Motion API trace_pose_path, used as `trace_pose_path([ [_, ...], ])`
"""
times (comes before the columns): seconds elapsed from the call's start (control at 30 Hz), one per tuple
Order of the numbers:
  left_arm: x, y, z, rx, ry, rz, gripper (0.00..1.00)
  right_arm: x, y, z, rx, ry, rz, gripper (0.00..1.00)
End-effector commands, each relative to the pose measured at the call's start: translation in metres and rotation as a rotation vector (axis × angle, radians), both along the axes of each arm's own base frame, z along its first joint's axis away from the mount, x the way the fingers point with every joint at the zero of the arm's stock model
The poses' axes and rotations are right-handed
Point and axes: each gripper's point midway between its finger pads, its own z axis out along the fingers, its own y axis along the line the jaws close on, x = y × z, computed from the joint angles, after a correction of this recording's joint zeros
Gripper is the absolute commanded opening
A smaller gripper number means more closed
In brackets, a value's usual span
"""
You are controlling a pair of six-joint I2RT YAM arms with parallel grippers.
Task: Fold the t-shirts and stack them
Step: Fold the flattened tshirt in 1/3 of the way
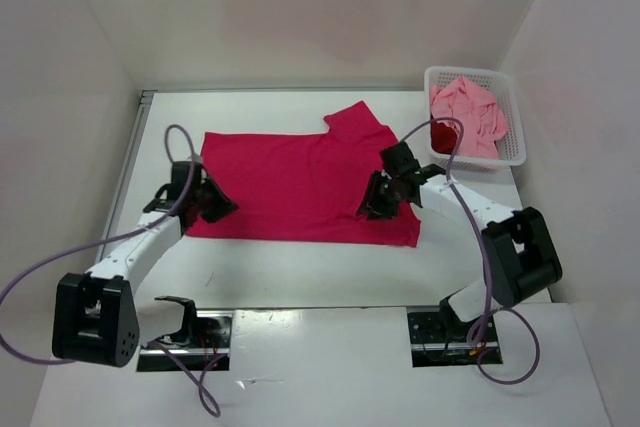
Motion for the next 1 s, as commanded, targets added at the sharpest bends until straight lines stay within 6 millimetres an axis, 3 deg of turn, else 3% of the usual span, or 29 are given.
trace_pose_path([
  [0.0, -0.002, -0.054, -0.009, -0.026, -0.018, -0.122, 0.09, 0.041, 0.026, 0.004, 0.088, -0.138, 0.013, 0.43],
  [0.07, -0.012, -0.064, -0.022, -0.036, 0.019, -0.152, 0.10, 0.039, 0.028, -0.012, 0.078, -0.095, 0.041, 0.48],
  [0.13, -0.019, -0.078, -0.022, -0.064, 0.020, -0.181, 0.12, 0.041, 0.030, -0.023, 0.074, -0.069, 0.055, 0.50],
  [0.23, -0.035, -0.088, -0.024, -0.091, 0.019, -0.206, 0.13, 0.043, 0.033, -0.028, 0.083, -0.067, 0.060, 0.51],
  [0.37, -0.050, -0.084, -0.031, -0.092, 0.044, -0.199, 0.14, 0.046, 0.034, -0.035, 0.079, -0.054, 0.039, 0.50],
  [0.73, -0.034, -0.086, -0.029, -0.064, 0.034, -0.211, 0.15, 0.072, 0.039, -0.028, 0.055, -0.086, 0.029, 0.26],
  [0.9, -0.016, -0.092, -0.021, -0.060, 0.022, -0.218, 0.15, 0.094, 0.051, -0.023, 0.071, -0.108, 0.043, 0.22],
  [0.97, -0.010, -0.093, -0.017, -0.062, 0.013, -0.218, 0.15, 0.102, 0.056, -0.031, 0.069, -0.099, 0.058, 0.22],
])
